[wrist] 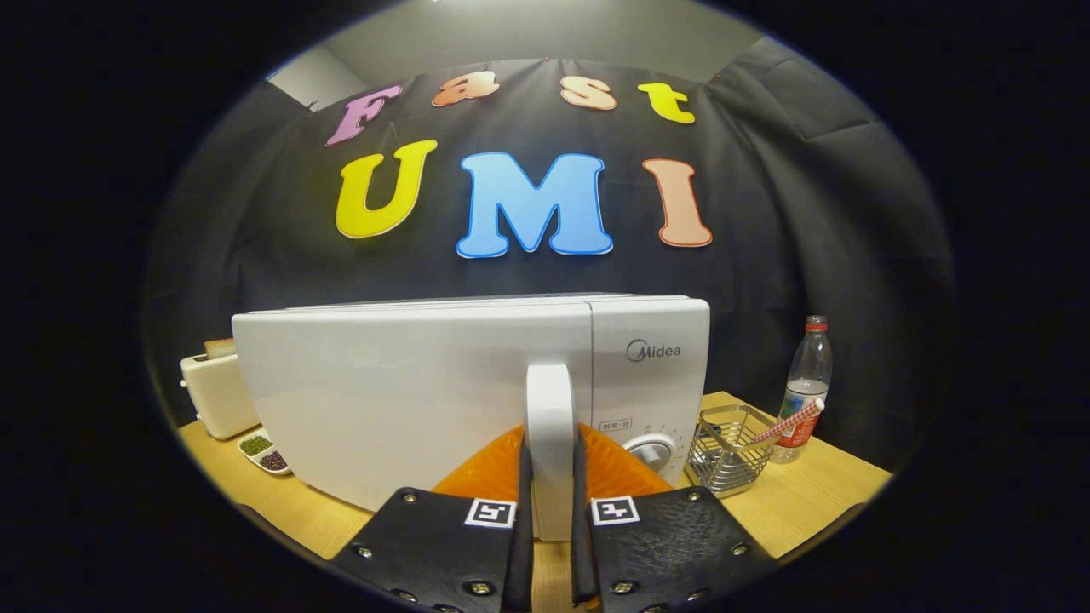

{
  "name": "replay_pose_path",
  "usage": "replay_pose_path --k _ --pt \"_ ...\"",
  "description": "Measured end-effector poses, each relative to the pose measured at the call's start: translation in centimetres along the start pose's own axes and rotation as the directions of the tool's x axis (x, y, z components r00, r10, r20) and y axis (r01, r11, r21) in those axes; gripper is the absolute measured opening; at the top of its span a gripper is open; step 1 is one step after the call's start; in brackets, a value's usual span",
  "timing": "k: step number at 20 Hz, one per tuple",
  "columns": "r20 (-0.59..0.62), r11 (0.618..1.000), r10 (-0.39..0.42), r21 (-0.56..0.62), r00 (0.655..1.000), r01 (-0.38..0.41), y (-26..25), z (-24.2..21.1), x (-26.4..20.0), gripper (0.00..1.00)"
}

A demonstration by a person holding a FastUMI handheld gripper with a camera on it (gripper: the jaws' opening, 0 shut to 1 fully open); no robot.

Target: Open the microwave, put the food inside, and close the microwave door.

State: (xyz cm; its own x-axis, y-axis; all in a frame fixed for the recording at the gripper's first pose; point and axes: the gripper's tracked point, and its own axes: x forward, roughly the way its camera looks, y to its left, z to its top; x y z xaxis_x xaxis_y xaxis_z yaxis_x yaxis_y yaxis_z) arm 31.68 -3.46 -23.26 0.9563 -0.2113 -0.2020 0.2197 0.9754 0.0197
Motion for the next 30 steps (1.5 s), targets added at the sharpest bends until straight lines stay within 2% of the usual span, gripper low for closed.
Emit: replay_pose_path --k 2,3,5,11,16,23,28,30 --pt "-0.015 0.999 0.010 0.045 1.000 -0.009 0.2 0.2 -0.6 0.18" --pt "-0.002 0.999 0.001 0.038 1.000 -0.001 0.5 0.1 -2.0 0.10" --pt "0.022 0.999 0.007 -0.040 1.000 -0.006 0.8 -0.1 -4.1 0.10" --pt "0.020 0.988 0.142 -0.062 0.990 -0.141 4.1 -1.2 -12.1 0.10" --pt "0.042 0.976 0.205 -0.083 0.978 -0.201 7.5 -1.8 -17.0 0.10" --pt "0.042 0.971 0.231 -0.064 0.972 -0.228 12.0 -2.5 -21.5 0.10" --pt "0.061 0.976 0.208 -0.079 0.976 -0.203 15.6 -2.7 -24.0 0.10" --pt "0.068 0.973 0.221 -0.086 0.973 -0.215 17.8 -2.9 -25.2 0.10"
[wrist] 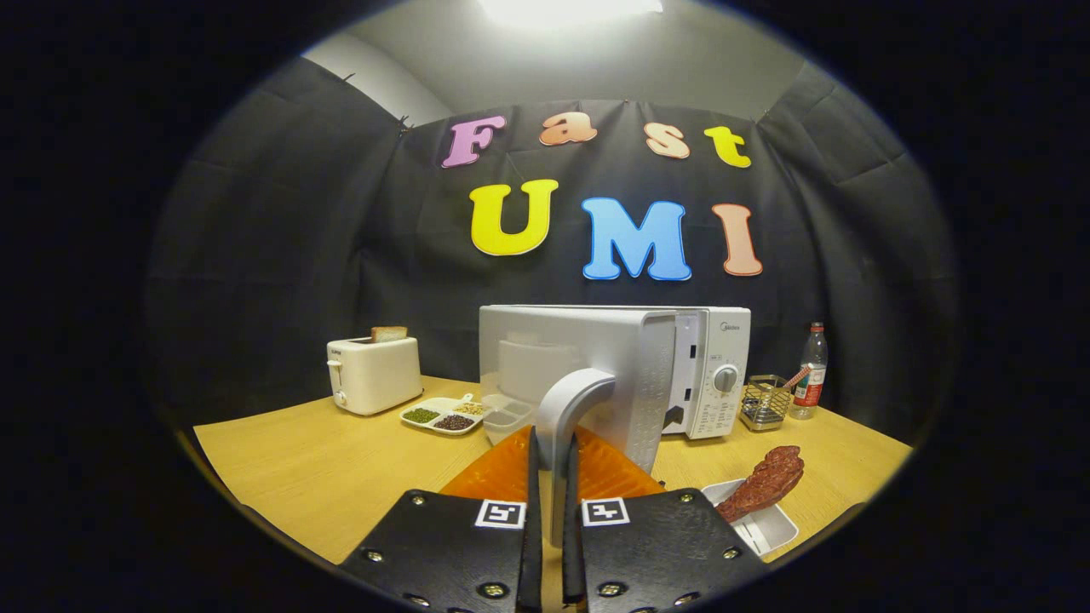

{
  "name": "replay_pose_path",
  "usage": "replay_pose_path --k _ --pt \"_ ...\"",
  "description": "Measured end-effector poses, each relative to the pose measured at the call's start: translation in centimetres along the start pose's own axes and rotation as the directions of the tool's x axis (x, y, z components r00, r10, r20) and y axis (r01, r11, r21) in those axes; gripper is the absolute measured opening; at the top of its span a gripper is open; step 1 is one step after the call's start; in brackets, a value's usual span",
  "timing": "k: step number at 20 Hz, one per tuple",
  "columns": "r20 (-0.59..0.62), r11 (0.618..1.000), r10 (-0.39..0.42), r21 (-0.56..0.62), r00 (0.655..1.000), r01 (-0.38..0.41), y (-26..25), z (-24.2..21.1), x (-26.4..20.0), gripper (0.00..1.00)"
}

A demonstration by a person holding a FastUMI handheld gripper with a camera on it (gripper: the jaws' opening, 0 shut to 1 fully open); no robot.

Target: Open the microwave, put the food inside, and close the microwave door.

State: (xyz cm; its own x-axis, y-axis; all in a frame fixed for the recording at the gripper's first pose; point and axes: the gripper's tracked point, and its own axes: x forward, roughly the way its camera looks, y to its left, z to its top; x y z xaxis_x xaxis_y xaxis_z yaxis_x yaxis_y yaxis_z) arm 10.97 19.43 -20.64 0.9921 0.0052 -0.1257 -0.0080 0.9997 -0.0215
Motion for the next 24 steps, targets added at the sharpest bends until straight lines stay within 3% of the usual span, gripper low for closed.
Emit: replay_pose_path --k 11,17,22,24 --pt "0.008 0.998 0.051 0.019 0.999 -0.052 11.1 -0.1 -2.3 0.09" --pt "-0.002 0.987 0.160 -0.019 0.987 -0.160 16.1 -1.3 -5.0 0.09" --pt "0.031 0.961 0.278 -0.008 0.960 -0.278 15.2 -0.1 -7.7 0.09" --pt "0.044 0.963 0.269 0.005 0.962 -0.269 11.9 1.2 -7.8 0.09"
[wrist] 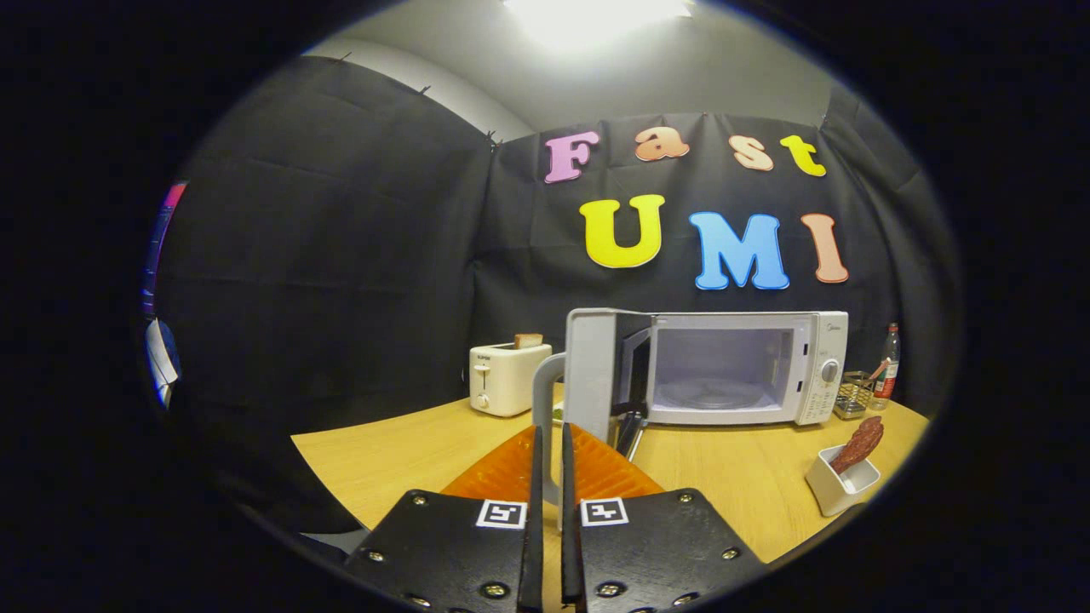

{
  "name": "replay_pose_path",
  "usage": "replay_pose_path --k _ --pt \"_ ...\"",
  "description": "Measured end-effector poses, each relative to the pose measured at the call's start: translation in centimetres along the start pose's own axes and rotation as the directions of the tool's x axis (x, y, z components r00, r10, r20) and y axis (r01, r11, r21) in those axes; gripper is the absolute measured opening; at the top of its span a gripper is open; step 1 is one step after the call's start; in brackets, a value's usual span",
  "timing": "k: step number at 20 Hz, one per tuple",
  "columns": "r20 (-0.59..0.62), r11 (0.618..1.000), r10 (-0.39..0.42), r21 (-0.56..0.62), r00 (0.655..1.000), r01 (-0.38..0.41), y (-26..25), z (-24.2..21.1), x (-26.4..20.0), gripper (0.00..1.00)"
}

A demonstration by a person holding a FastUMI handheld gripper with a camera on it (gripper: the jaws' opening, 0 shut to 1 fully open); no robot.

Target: Open the microwave, put the food inside, and close the microwave door.

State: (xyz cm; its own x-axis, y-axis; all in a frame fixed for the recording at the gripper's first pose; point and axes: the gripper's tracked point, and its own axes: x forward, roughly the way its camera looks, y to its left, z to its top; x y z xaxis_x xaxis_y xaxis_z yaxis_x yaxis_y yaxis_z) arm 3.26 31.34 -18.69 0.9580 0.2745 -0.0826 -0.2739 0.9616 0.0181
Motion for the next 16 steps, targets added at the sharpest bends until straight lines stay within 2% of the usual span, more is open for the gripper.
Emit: replay_pose_path --k 6,8,9,10,11,13,16 --pt "0.015 0.994 -0.110 -0.023 0.994 0.110 -12.9 2.6 -2.0 0.09" --pt "0.037 0.982 -0.180 -0.044 0.983 0.181 -17.9 2.9 -2.7 0.12" --pt "0.039 0.976 -0.208 -0.054 0.977 0.210 -20.0 2.7 -3.0 0.27" --pt "0.028 0.972 -0.224 -0.066 0.974 0.225 -21.8 2.2 -3.0 0.37" --pt "0.011 0.967 -0.244 -0.080 0.970 0.244 -23.6 1.5 -3.1 0.56" --pt "-0.021 0.955 -0.283 -0.105 0.959 0.279 -27.0 0.3 -3.4 0.71" --pt "-0.068 0.950 -0.304 -0.100 0.950 0.297 -30.5 -1.4 -3.5 0.83"
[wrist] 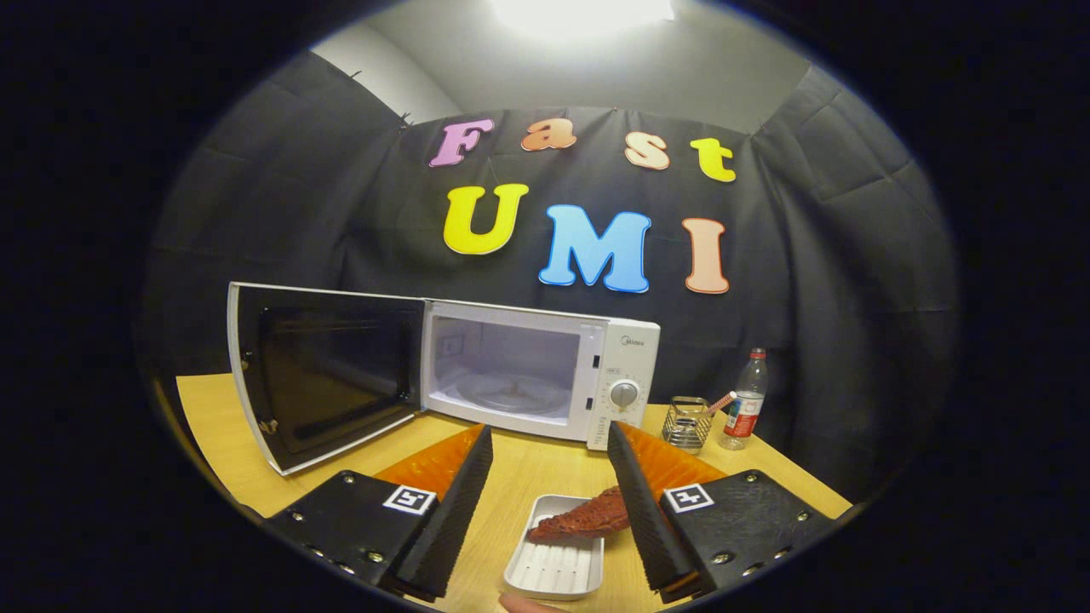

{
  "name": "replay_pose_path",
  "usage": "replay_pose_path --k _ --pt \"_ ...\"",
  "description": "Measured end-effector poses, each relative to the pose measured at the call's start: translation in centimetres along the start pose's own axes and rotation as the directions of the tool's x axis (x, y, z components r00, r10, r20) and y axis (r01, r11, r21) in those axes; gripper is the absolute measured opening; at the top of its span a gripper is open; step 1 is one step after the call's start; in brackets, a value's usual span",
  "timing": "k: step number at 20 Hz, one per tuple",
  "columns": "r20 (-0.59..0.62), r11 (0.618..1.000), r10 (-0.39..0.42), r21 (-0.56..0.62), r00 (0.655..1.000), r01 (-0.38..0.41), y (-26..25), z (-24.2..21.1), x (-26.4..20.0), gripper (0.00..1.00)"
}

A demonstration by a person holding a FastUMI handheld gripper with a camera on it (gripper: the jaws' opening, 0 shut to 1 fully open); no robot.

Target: Open the microwave, put the food inside, and close the microwave door.

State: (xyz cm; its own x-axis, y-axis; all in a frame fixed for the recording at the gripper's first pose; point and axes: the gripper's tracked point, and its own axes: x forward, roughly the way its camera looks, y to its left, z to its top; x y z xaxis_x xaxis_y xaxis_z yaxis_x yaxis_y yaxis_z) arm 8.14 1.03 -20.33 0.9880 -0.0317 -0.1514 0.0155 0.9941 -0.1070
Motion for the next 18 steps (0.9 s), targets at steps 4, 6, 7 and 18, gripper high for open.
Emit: replay_pose_path --k 4,6,7,18 --pt "-0.067 0.997 -0.024 0.075 0.997 0.029 -3.7 -2.4 1.3 0.88" --pt "-0.106 0.992 -0.011 0.121 0.994 0.024 -4.8 -3.7 2.0 0.89" --pt "-0.125 0.989 -0.006 0.145 0.992 0.024 -5.4 -4.4 2.4 0.89" --pt "-0.211 0.791 0.238 0.609 0.948 -0.063 -5.7 -8.6 7.3 0.89"
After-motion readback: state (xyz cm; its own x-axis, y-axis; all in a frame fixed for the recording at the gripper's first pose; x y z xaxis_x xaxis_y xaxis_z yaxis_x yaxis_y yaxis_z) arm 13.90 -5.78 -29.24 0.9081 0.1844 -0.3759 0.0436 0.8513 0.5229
